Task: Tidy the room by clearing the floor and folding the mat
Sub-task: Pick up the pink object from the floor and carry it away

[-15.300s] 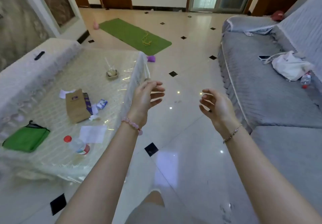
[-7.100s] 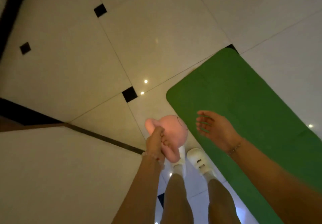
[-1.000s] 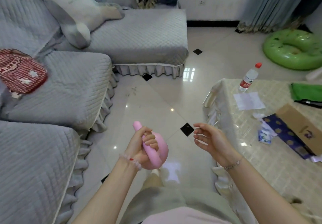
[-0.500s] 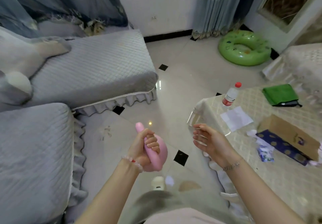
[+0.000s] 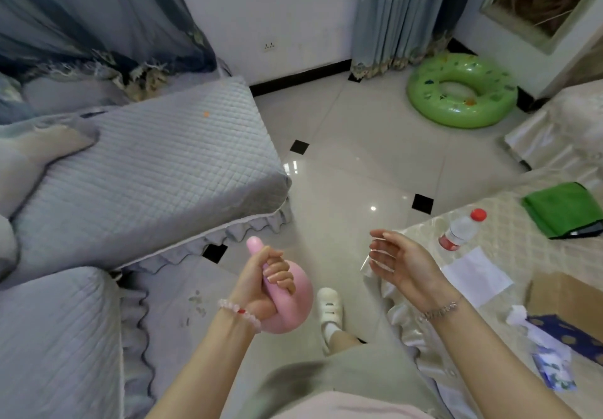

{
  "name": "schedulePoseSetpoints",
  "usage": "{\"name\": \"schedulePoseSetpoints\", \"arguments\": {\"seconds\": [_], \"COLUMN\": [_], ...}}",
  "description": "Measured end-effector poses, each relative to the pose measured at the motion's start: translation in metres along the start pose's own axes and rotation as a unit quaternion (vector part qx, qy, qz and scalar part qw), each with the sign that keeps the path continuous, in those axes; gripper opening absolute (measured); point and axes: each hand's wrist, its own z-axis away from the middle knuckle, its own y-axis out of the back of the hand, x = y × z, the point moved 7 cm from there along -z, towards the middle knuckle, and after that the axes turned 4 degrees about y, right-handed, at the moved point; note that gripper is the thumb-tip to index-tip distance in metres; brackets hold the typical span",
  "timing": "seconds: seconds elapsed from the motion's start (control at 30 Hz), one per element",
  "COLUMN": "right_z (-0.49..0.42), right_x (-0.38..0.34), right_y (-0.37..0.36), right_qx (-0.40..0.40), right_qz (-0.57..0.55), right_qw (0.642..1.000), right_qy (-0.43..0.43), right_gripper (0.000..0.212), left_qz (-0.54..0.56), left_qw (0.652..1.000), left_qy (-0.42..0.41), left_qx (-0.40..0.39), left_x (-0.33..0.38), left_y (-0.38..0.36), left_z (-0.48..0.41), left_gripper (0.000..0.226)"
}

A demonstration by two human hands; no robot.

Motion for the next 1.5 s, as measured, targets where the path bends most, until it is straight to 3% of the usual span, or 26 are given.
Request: {"name": "schedulePoseSetpoints", "arguments": {"seconds": [0.4, 0.9, 1.27, 1.5], "right_z": [-0.158, -0.323, -0.377, -0.428], "right_x": [-0.151, -0.269, -0.346, -0.419], "right_y": [-0.027, 0.014, 0.104, 0.202], "right_qx": [0.029, 0.21, 0.329, 0.34], "right_qz": [0.0, -0.117, -0.256, -0.275], "right_qw": [0.999, 0.967, 0.901, 0.892], "right_qy": [0.036, 0.086, 0.124, 0.116], "right_gripper": [0.022, 0.021, 0.02, 0.018], "left_qz": [-0.038, -0.2, -0.347, -0.372], "left_qw": [0.998, 0.96, 0.908, 0.894], "left_qy": [0.037, 0.186, 0.232, 0.248], "left_qx": [-0.029, -0.061, -0.044, -0.035], "left_x": [0.117, 0.203, 0.207, 0.159], "left_y": [-0.154, -0.328, -0.458, -0.554], "left_z": [-0.138, -0.356, -0.477, -0.559], "left_gripper": [0.043, 0.046, 0.041, 0.047]}}
